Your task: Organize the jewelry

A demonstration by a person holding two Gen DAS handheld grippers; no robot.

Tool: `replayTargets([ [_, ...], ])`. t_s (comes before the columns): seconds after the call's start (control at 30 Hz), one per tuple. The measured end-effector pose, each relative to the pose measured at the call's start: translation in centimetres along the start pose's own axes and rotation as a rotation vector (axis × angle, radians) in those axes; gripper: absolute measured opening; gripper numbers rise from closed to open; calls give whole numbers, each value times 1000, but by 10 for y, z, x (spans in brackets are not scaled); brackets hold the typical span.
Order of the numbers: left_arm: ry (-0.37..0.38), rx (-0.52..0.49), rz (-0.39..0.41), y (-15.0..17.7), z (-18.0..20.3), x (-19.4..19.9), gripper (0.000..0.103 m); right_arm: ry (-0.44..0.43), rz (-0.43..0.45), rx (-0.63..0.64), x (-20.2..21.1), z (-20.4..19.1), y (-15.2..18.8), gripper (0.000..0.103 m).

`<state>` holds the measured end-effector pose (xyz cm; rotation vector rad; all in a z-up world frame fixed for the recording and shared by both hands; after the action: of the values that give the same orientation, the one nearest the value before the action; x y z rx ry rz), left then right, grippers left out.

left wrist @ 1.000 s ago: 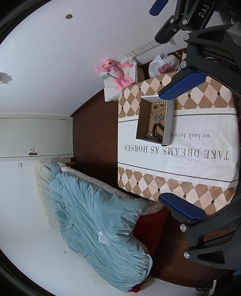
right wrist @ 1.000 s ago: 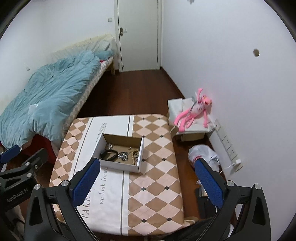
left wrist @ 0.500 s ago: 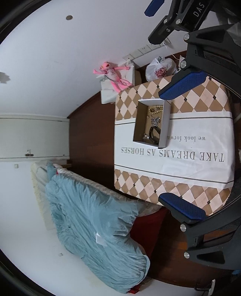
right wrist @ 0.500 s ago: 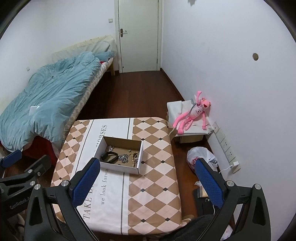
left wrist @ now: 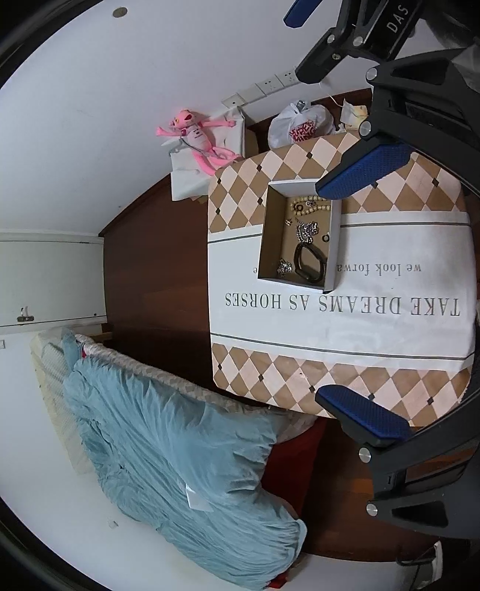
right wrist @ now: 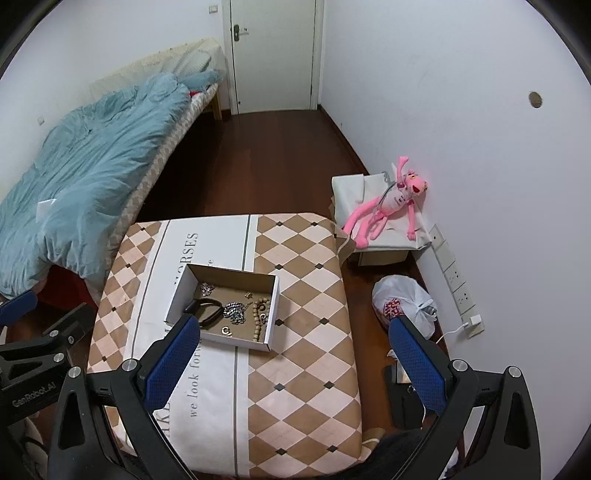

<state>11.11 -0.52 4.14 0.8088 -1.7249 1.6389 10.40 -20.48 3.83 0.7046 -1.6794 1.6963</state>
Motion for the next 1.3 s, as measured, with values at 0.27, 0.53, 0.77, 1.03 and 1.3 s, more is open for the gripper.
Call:
replayTargets([
  [0.27,-12,1,-51,-1,-2,-27,103,7,-62,20,-32,-8,-2,103],
  [0.53,-20,4,-79,4,-4,-36,103,11,-90,34,-41,-10,2,103],
  [0.77,-22,7,-81,5,-6,-38,103,10,-96,34,-43,-10,4,103],
  [1.03,-30,7,-77,6,-7,-38,103,3,-107,32,-43,-15,9,103],
  [1.3,-32,11,-79,7,-8,-38,103,1,-120,39,-46,-17,11,103],
])
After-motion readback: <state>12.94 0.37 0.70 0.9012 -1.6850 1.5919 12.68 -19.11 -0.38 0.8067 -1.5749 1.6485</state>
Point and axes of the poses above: each gripper's, at about its wrist camera, not at the fingertips, and x roughly against the way its jaws point, z to its right, y to its underside, the point moved 5 cm from there along -x, roughly the way its jaws point, and after that the axes turned 6 degrees about z, right-handed, at the moved point
